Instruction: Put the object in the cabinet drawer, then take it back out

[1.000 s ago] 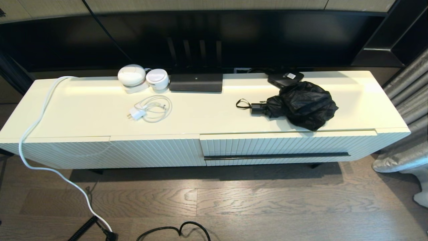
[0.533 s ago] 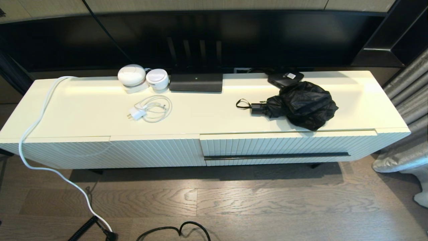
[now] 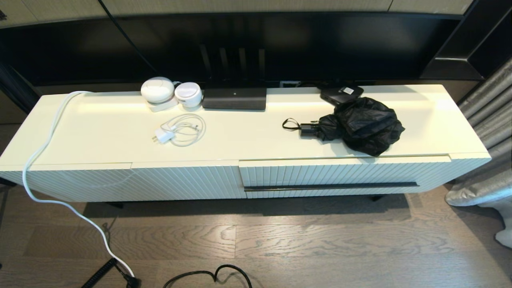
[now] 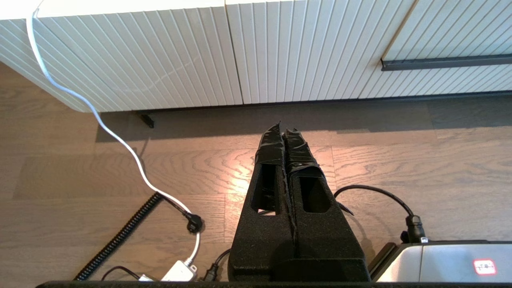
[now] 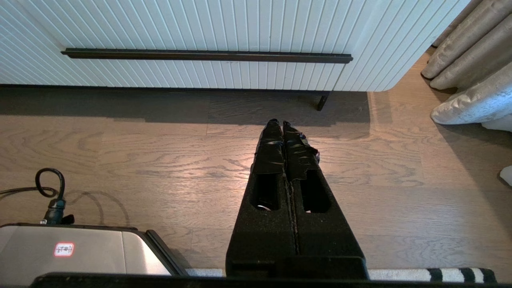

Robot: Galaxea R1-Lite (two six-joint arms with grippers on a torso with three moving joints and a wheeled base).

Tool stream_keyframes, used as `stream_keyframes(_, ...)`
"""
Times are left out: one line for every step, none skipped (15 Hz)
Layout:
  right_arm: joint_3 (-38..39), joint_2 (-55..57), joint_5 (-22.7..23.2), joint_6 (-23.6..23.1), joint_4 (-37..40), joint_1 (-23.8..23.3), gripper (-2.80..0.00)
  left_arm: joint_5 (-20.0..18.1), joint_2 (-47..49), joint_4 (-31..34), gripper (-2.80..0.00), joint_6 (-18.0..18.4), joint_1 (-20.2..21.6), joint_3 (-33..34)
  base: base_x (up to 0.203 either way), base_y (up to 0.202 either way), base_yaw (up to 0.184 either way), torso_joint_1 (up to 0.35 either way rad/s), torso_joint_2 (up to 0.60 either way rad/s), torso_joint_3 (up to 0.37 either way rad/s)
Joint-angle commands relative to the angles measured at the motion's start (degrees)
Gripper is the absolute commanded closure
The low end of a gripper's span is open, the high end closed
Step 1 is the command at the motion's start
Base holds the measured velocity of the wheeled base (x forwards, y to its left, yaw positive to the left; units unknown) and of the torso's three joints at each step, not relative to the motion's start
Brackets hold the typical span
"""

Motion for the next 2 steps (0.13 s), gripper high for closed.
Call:
stream_keyframes(0.00,-0.02,0.00,0.05,0.05,0.02,0.00,0.00,0.09,-0.02,0.00,0.01,-0.03,0.09,0.000,0.000,0.000,0.000,0.00,0.000)
stream_keyframes(0.00,-0.02,0.00,0.05,-0.04,0.02,0.00,0.00,0.09,-0.02,0.00,0.01,0.04,0.09,0.000,0.000,0.000,0.000,0.00,0.000)
